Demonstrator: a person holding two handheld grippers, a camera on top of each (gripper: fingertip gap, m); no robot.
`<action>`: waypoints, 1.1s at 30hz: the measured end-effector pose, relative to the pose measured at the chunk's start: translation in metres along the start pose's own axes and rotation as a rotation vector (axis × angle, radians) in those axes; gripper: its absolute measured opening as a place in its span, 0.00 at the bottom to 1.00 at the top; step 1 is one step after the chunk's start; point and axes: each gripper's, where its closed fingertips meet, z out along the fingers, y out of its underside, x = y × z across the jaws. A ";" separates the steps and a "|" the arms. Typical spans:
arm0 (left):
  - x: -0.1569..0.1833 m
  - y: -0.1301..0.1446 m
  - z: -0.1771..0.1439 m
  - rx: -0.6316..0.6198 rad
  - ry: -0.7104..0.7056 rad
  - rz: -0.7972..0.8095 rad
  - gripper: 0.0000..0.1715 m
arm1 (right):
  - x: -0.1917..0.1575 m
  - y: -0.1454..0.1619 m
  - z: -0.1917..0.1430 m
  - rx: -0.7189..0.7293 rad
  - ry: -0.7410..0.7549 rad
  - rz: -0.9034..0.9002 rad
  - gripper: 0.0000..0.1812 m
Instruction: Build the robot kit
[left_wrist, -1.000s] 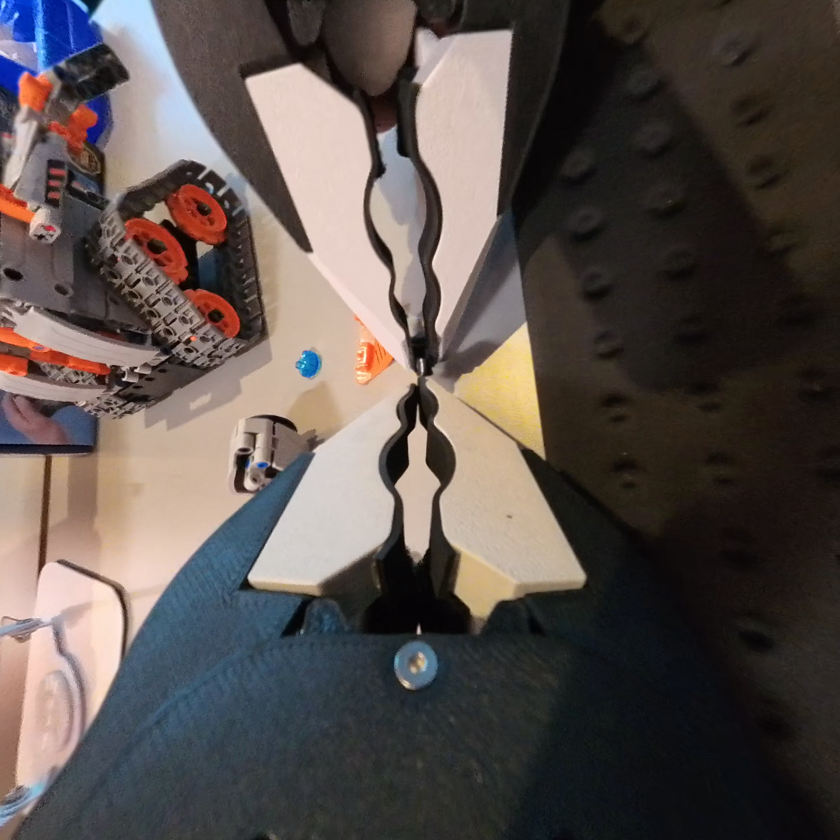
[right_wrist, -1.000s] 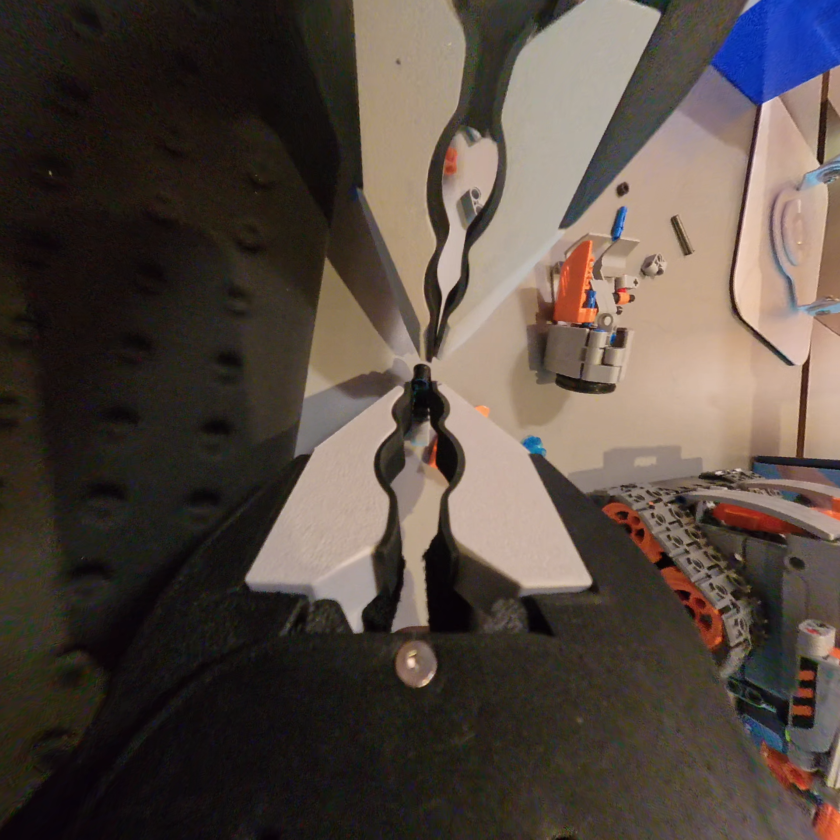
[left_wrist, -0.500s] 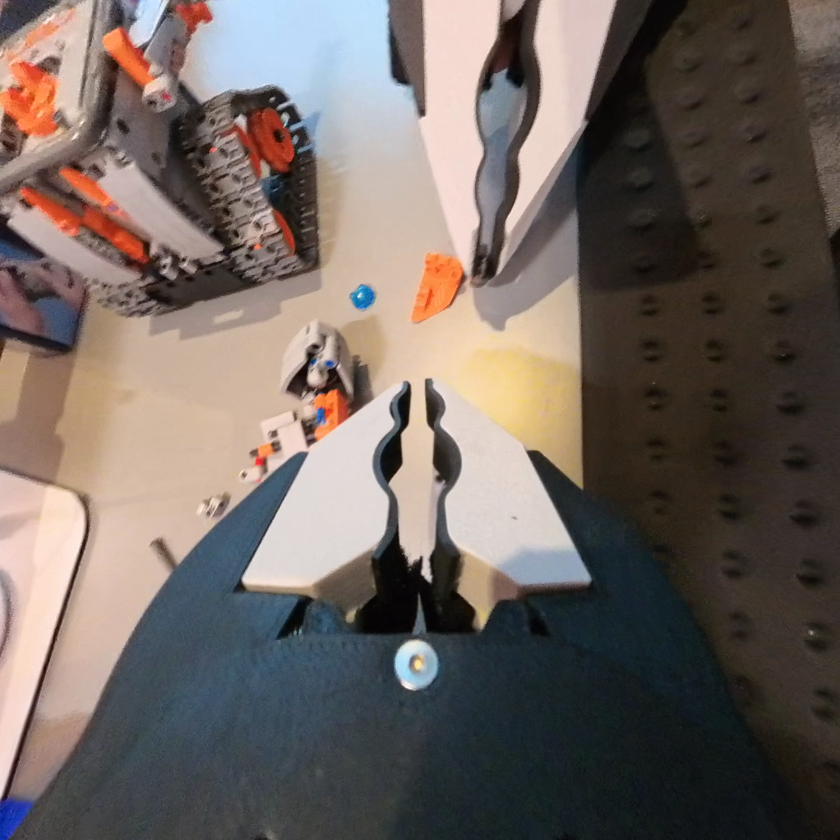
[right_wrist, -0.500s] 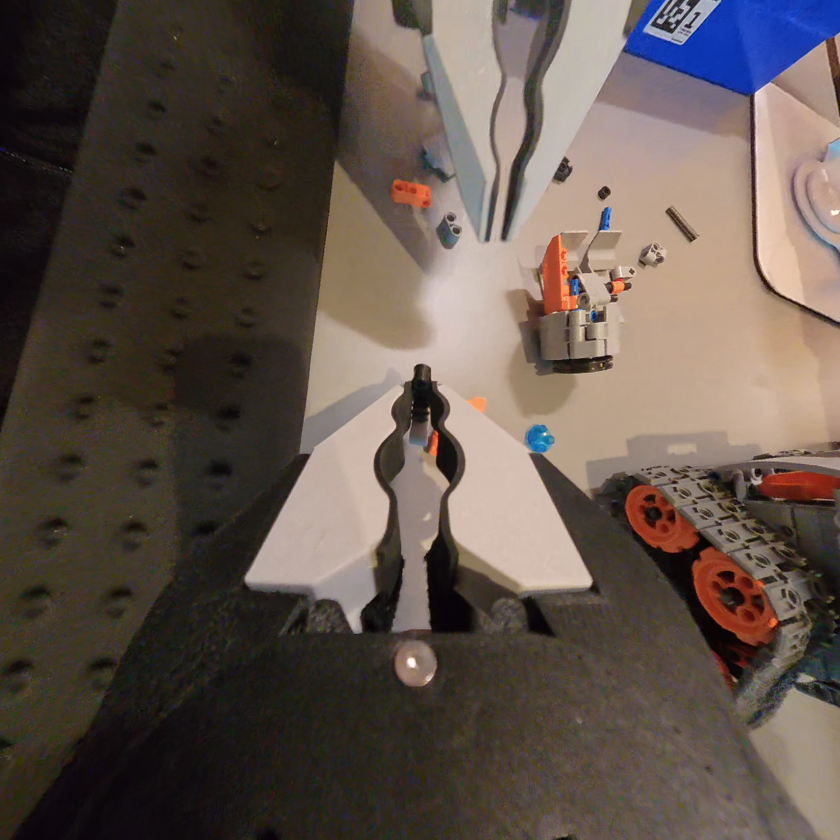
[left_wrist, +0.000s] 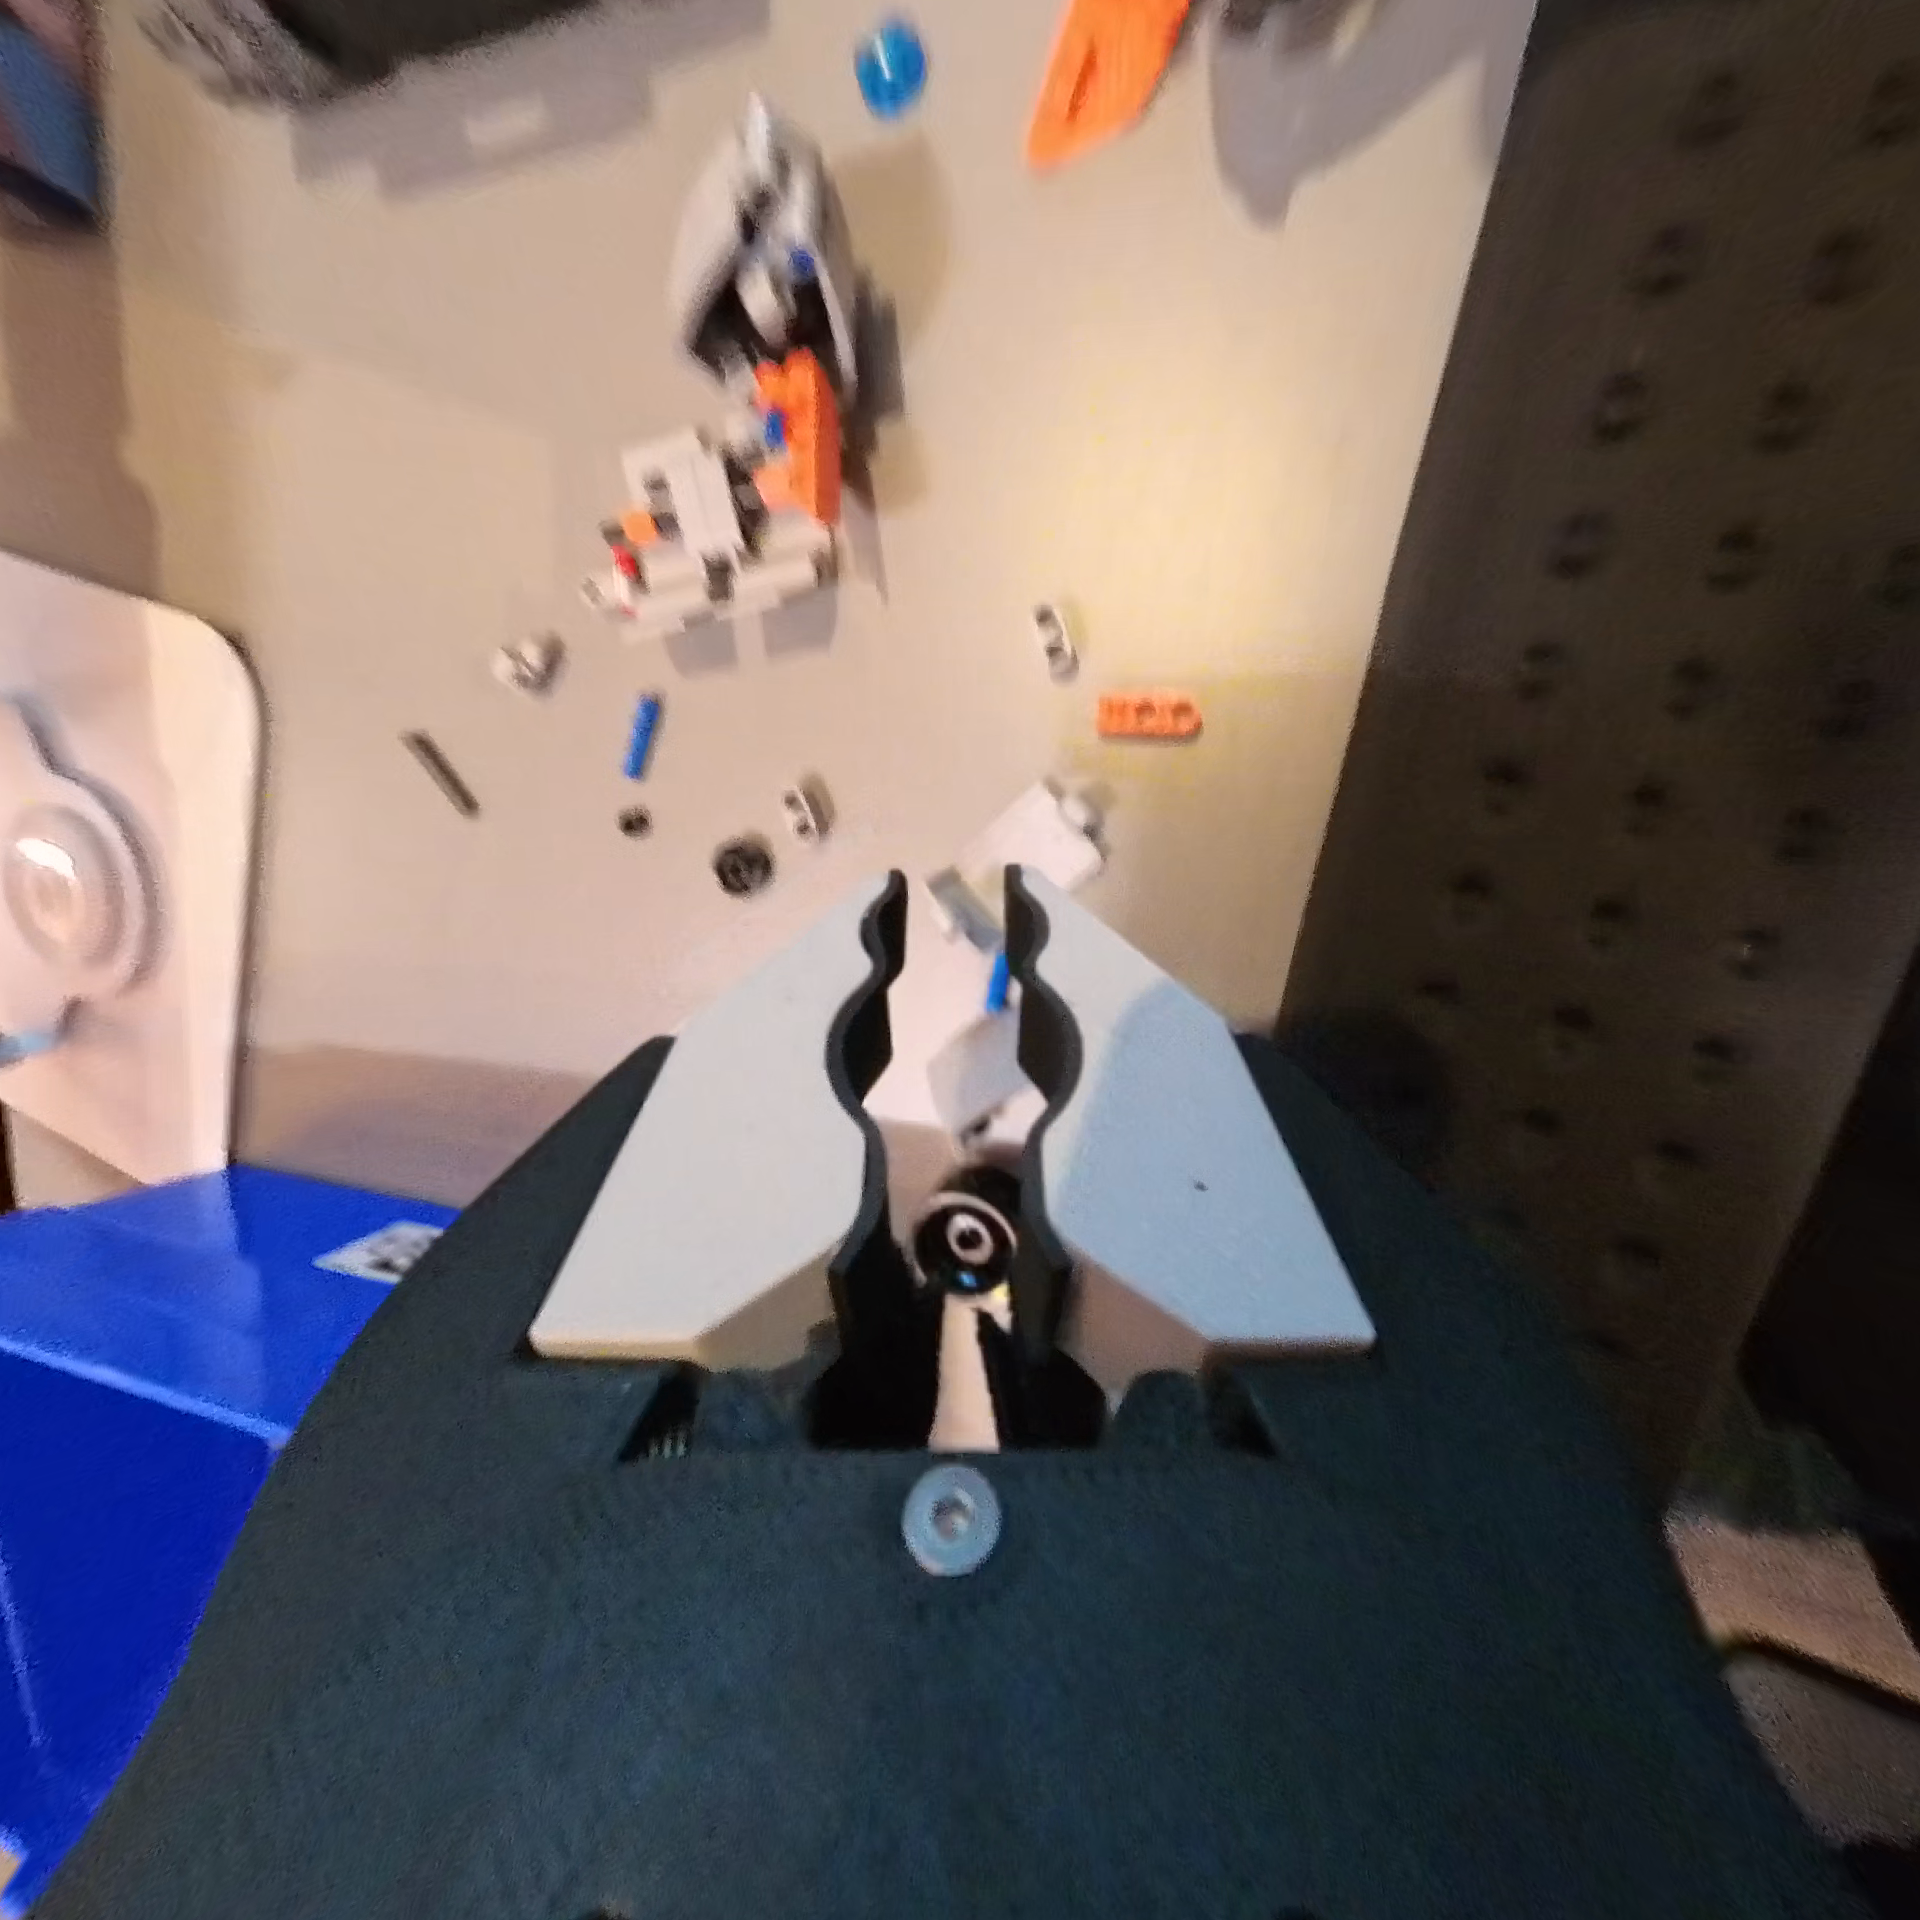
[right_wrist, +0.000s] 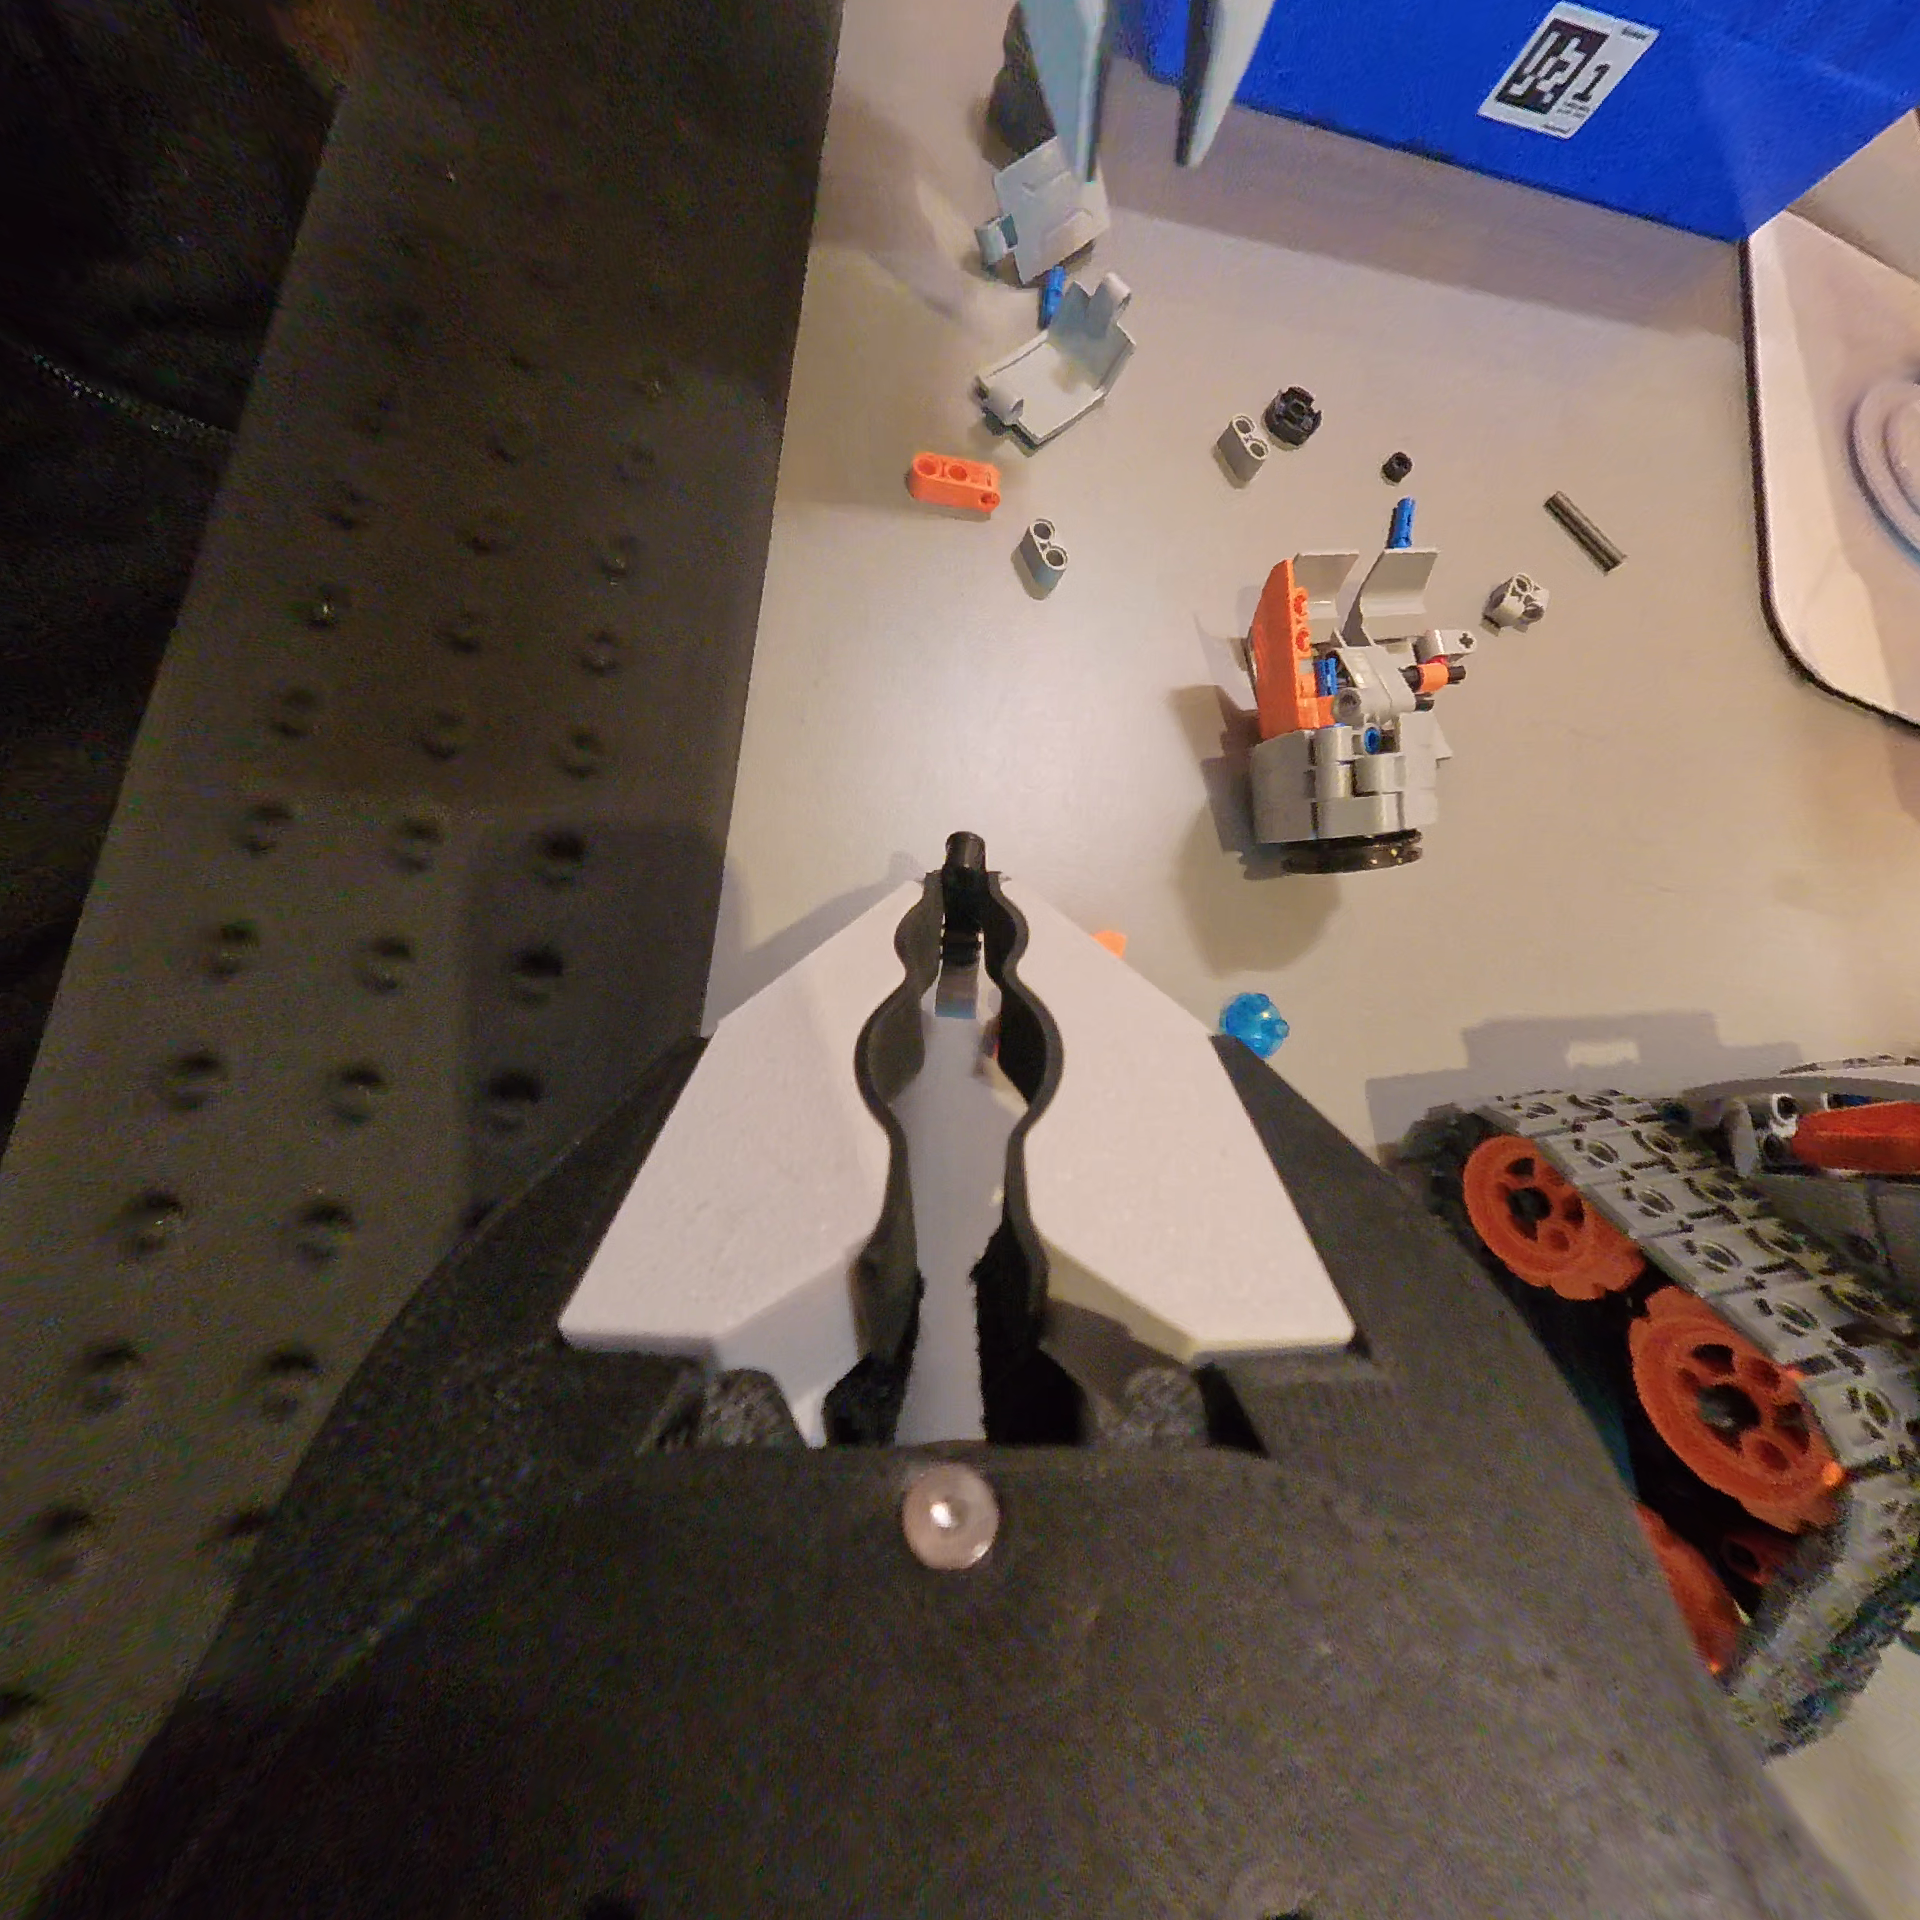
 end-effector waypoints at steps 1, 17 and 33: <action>0.004 0.009 0.003 -0.042 0.016 0.003 0.10 | -0.001 0.000 0.001 -0.003 -0.004 -0.002 0.03; 0.014 0.046 0.035 -0.135 0.073 -0.072 0.02 | -0.004 0.003 0.004 -0.012 -0.019 -0.006 0.03; 0.044 -0.056 0.028 0.201 0.050 0.011 0.01 | -0.008 -0.011 0.011 0.027 -0.032 0.007 0.02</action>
